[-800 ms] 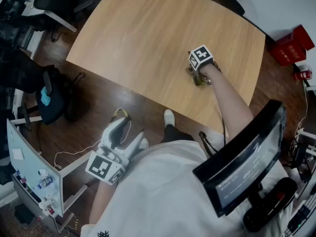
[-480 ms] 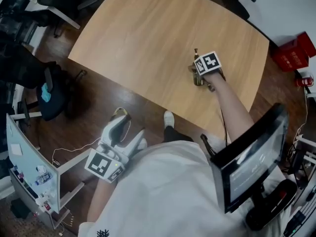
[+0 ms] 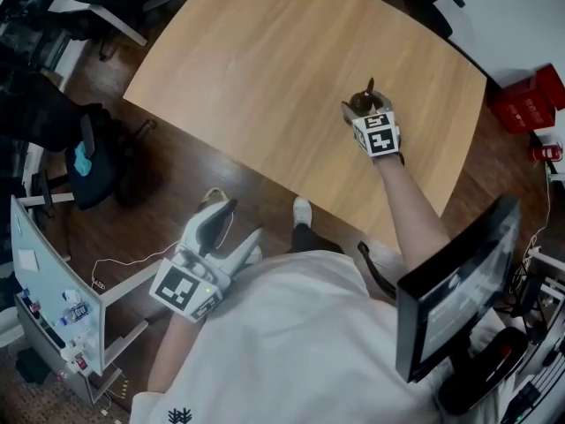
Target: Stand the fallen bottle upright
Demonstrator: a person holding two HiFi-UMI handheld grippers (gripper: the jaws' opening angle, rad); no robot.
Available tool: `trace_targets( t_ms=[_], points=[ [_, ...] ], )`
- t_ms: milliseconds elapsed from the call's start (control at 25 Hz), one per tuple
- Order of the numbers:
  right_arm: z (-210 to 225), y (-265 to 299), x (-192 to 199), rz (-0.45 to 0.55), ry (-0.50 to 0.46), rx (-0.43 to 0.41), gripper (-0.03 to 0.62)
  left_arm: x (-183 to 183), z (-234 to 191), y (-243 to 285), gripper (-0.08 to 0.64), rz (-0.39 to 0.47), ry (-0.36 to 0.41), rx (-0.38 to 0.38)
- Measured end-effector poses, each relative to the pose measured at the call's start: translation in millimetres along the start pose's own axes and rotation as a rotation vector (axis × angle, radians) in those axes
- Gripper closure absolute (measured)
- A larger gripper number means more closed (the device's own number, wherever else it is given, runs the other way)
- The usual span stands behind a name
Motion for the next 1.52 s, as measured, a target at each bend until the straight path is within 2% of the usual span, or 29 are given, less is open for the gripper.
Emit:
trace_targets(
  t_ms=[160,320,400,520,720,880,1080,1280,1520],
  points=[
    [-12,-9,10,0.044,-0.054,0.045,0.281,2,-4,-6,0.316,-0.004,-0.003,-0.005],
    [-13,-5,10,0.041,-0.056,0.064,0.276,3,-9,-14,0.316,0.000,0.007,0.008],
    [-11,-5,9,0.032,-0.030,0.074,0.272,3,-11,-20,0.316,0.004,0.019,0.021],
    [-7,-17,8,0.039,0.029,0.118,0.223,4,-15,-34,0.316,0.017,0.035,0.037],
    [-18,-77,2,0.085,0.111,0.216,0.204,9,-32,-62,0.316,0.075,0.101,0.115],
    [-71,-152,6,0.136,0.148,0.266,0.201,22,-40,-95,0.316,0.087,0.127,0.200],
    [-166,-243,14,0.162,0.176,0.301,0.199,52,-41,-132,0.316,0.055,0.144,0.336],
    [-256,-318,32,0.144,0.164,0.275,0.199,74,-19,-152,0.316,0.030,0.145,0.429],
    [-309,-391,45,0.161,0.185,0.236,0.199,84,21,-151,0.316,0.039,0.161,0.508]
  ],
)
Point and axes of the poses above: the fingertips, and each gripper's own axes: y forward along the fingers, z to its right, x out of its underside, the point moved 5 cm from there along -y, backward along the fingers, and after that the axes turned 3 degrees about y, right-handed, at the moved point
